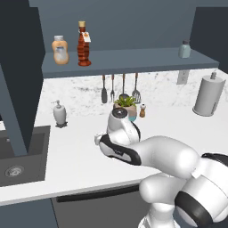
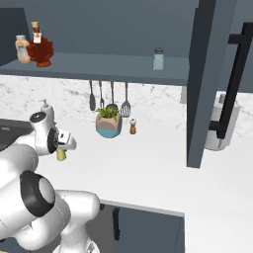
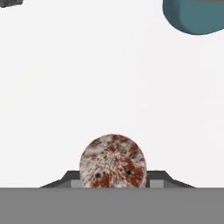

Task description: Put the shaker and condiment bottle from the counter next to their counterparts in the cabinet.

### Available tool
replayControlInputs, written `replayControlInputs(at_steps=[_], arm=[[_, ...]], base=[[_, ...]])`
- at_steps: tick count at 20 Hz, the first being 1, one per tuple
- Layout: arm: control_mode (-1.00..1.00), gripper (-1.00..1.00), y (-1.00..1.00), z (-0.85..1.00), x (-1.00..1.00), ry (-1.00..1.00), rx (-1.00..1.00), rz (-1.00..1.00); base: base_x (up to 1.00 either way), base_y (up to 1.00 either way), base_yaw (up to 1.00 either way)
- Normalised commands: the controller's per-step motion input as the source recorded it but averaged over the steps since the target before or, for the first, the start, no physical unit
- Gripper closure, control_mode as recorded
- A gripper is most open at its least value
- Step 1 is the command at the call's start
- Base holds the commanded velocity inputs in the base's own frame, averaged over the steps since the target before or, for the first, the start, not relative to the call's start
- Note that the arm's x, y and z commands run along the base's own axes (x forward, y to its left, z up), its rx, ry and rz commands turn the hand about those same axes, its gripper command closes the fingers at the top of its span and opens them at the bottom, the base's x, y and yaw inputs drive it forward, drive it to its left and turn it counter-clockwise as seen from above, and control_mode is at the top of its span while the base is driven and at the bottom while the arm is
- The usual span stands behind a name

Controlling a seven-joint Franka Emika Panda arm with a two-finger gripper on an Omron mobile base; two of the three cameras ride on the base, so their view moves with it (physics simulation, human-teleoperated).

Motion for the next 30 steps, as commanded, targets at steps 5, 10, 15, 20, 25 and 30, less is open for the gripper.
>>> replayControlInputs(at_steps=[5, 10, 15, 20, 25, 30], arm=[[-1.0, 1.0, 0.0, 0.12, 0.0, 0.0, 0.0, -0.01], [-1.0, 1.0, 0.0, 0.0, 0.02, 0.0, 0.0, -0.02], [-1.0, 1.0, 0.0, 0.01, 0.05, 0.0, 0.0, -0.04], [-1.0, 1.0, 0.0, 0.26, 0.02, 0.0, 0.0, -0.05], [-1.0, 1.0, 0.0, 0.49, 0.0, 0.0, 0.0, -0.04], [-1.0, 1.0, -0.04, 0.47, 0.0, 0.0, 0.0, -0.02]], base=[[0.0, 0.0, 0.0], [0.0, 0.0, 0.0], [0.0, 0.0, 0.0], [0.0, 0.0, 0.0], [0.0, 0.0, 0.0], [0.0, 0.0, 0.0]])
